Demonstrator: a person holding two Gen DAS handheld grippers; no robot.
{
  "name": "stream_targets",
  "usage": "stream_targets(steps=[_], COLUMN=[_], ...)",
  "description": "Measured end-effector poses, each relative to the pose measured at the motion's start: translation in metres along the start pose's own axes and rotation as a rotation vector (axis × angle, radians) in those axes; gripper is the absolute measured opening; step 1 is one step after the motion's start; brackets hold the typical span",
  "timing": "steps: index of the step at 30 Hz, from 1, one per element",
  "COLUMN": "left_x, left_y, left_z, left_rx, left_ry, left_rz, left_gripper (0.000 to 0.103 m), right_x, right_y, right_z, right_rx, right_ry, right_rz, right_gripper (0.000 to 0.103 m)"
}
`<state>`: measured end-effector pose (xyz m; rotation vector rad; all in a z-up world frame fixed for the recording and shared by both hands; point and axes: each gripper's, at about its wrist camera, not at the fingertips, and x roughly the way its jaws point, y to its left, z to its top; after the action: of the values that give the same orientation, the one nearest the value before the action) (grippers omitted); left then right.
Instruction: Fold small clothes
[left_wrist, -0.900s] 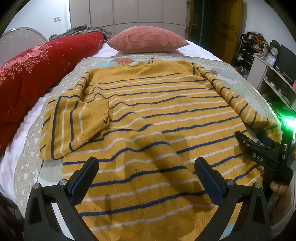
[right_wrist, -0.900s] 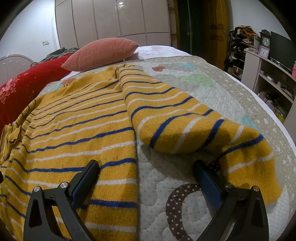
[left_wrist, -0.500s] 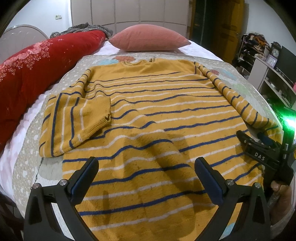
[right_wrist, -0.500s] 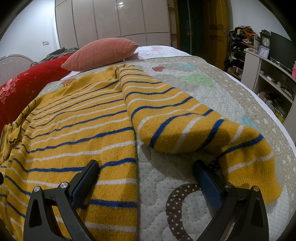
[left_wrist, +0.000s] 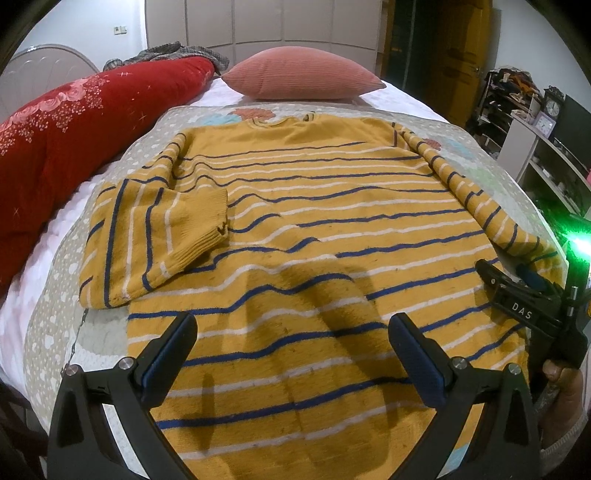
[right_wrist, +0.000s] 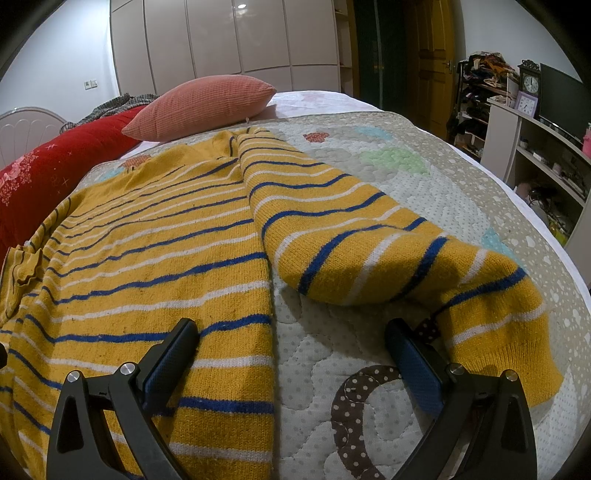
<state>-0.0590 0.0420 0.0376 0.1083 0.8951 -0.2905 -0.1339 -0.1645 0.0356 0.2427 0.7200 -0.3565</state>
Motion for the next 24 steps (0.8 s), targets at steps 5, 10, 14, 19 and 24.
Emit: stream_targets(steps=[5, 10, 14, 19, 24], left_x=[0.000, -0.003, -0.007, -0.022, -0.034], left_y=[0.004, 0.015, 0.041, 0.086, 0.128], left_z=[-0.002, 0.001, 0.004, 0.008, 0.008], left_rx=[-0.005, -0.009, -0.057, -0.132, -0.179], left_ry=[0.002, -0.008, -0.011, -0.037, -0.070], left_rz=[0.001, 0.009, 0.026, 0.106, 0.167], left_gripper=[0.103, 0.103, 0.103, 0.103, 0.103], right_x=[0.000, 0.000, 0.000, 0.000, -0.001], right_y=[0.000, 0.000, 0.000, 0.001, 0.000], right_z=[0.000, 0.000, 0.000, 0.000, 0.000], right_rx=[0.000, 0.000, 0.000, 0.001, 0.002], right_ry=[0.000, 0.000, 0.000, -0.001, -0.001], right_rz=[0.000, 0.001, 0.000, 0.001, 0.003], right_gripper=[0.103, 0.103, 0.103, 0.103, 0.103])
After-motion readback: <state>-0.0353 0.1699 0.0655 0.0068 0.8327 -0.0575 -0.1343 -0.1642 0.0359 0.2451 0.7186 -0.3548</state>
